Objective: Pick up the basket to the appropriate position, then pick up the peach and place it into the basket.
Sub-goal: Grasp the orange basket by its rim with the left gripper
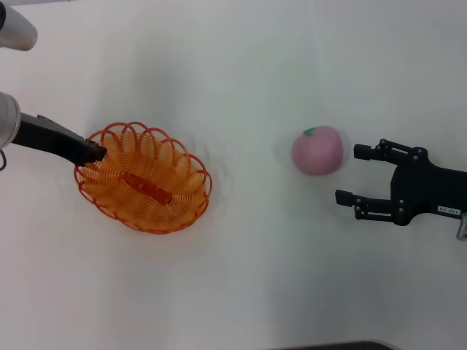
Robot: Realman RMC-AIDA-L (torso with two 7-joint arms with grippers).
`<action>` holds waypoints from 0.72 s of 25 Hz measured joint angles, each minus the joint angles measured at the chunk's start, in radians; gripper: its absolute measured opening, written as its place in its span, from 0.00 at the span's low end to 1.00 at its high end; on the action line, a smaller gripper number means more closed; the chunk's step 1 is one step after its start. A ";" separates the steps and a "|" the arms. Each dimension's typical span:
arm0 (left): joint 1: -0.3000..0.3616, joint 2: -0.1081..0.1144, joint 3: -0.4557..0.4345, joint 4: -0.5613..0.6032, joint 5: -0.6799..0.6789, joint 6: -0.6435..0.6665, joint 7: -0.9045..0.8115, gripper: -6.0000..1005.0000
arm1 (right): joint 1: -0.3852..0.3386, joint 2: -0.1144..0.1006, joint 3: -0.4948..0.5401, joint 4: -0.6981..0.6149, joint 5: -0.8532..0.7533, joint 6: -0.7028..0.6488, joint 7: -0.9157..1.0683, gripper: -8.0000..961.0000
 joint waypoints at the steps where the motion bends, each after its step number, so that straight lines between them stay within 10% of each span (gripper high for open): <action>1: -0.001 0.000 0.000 0.000 0.000 0.001 -0.004 0.22 | 0.000 0.000 0.000 0.000 0.000 -0.001 0.000 0.92; 18: -0.064 0.028 -0.094 0.003 -0.009 0.166 -0.220 0.08 | 0.000 0.000 0.000 -0.001 0.002 -0.005 0.000 0.92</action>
